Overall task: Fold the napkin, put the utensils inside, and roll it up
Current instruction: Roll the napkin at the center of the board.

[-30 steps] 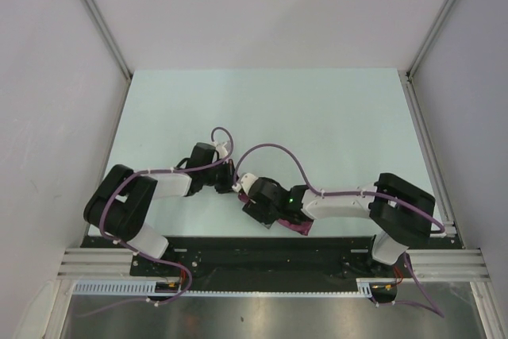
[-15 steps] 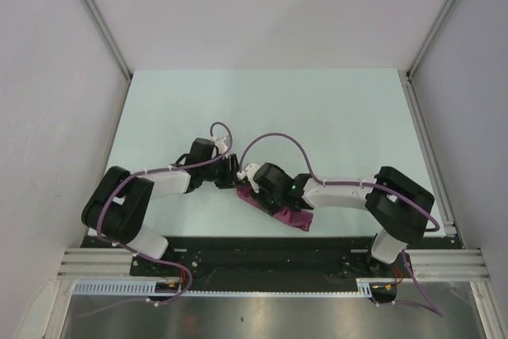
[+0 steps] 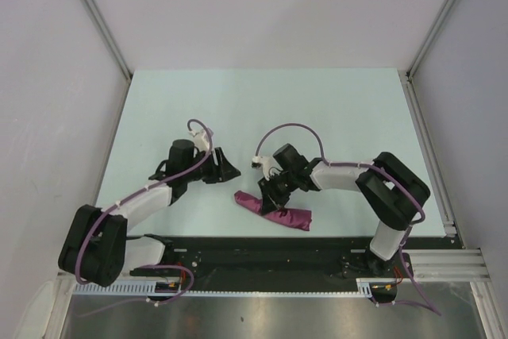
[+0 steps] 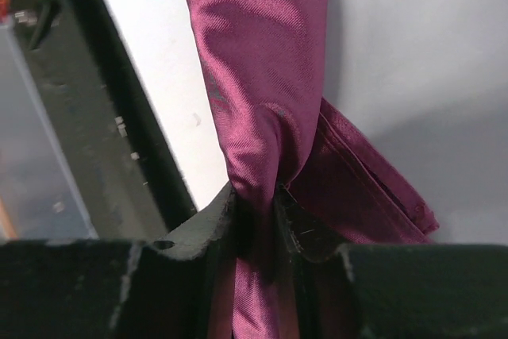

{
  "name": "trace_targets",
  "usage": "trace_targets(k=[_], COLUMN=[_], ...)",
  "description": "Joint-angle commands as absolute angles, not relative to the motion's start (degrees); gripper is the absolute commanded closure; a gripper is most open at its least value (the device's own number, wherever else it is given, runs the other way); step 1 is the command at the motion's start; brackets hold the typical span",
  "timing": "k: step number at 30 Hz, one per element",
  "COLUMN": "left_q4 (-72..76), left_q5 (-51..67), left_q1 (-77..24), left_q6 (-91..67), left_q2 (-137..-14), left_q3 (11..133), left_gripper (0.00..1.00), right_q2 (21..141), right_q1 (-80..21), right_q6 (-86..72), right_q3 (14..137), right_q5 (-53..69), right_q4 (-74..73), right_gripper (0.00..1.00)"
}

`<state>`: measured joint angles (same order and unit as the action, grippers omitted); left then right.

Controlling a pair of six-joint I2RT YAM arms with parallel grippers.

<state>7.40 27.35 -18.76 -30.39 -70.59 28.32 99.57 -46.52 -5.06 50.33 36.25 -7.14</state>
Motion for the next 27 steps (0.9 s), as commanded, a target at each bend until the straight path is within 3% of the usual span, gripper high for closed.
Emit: trace_targets(k=[1,17,27], left_q4=[10.10,22.32,28.12], left_q5=[29.44,32.08,32.87], left_q1=[-18.63,-25.49,-26.19], left_q6=[-29.97,-33.31,-35.24], left_q2=[-67.42,-69.25,-74.09], left_q3=[23.39,16.70,16.96], left_gripper=[0.37,0.36,0.44], right_q2=[102.03,110.30,110.83], right_q1=[-43.69,-35.95,-35.95], right_q6=[-6.50,-7.21,-6.95], right_q3=[50.54,52.03,52.65], right_q5=[51.05,59.76,58.54], right_q4=[-5.72,-3.08,-3.78], right_gripper=[0.78,0.79,0.77])
